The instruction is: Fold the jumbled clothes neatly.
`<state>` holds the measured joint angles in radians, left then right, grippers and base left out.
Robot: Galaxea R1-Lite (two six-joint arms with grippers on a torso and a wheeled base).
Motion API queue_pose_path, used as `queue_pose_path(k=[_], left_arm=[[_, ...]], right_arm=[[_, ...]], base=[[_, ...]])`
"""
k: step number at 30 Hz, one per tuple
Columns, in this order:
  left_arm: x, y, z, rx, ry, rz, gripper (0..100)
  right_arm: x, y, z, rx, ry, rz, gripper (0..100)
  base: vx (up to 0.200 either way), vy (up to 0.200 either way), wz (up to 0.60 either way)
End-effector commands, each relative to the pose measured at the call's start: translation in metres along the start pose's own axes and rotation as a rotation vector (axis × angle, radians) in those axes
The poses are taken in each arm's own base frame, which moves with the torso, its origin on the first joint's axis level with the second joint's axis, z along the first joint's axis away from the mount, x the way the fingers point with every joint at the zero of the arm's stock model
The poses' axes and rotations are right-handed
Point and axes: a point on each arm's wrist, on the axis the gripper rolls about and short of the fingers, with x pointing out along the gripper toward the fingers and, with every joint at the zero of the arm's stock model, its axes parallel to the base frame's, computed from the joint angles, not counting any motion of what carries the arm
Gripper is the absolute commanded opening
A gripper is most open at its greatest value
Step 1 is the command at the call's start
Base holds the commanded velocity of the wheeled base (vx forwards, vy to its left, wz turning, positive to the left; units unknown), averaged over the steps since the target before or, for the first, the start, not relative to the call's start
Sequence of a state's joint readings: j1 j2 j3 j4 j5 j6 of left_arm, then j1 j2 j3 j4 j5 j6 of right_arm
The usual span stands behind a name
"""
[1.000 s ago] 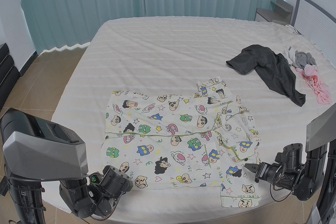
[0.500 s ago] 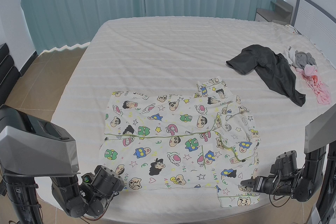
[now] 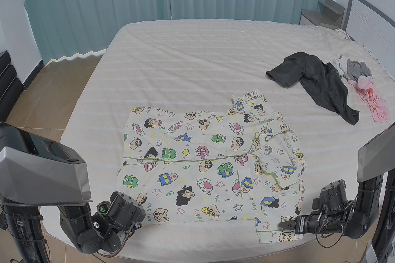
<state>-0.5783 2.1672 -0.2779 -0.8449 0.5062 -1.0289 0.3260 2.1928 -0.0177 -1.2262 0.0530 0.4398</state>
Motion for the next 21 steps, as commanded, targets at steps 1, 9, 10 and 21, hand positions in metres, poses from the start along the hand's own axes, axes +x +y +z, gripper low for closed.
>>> queue_pose_path(k=[1,9,10,21], left_arm=[[0.0,-0.0011,0.0004,-0.003,0.008,-0.011,0],[0.0008,-0.0029,0.0009,-0.006,0.005,-0.015,0],[0.0009,-0.0032,0.001,-0.006,0.005,-0.015,0],[0.0011,-0.0031,0.0008,-0.002,0.006,-0.014,0]], right_arm=[[0.0018,-0.0049,-0.0075,-0.057,0.051,-0.017,100],[0.0083,-0.0057,-0.0137,-0.118,0.095,-0.017,100],[0.0087,-0.0056,-0.0141,-0.117,0.1,-0.007,100],[0.0085,-0.0066,-0.015,-0.099,0.121,0.013,0]], base=[[0.0,0.0,0.0],[0.0,0.0,0.0],[0.0,0.0,0.0],[0.0,0.0,0.0]])
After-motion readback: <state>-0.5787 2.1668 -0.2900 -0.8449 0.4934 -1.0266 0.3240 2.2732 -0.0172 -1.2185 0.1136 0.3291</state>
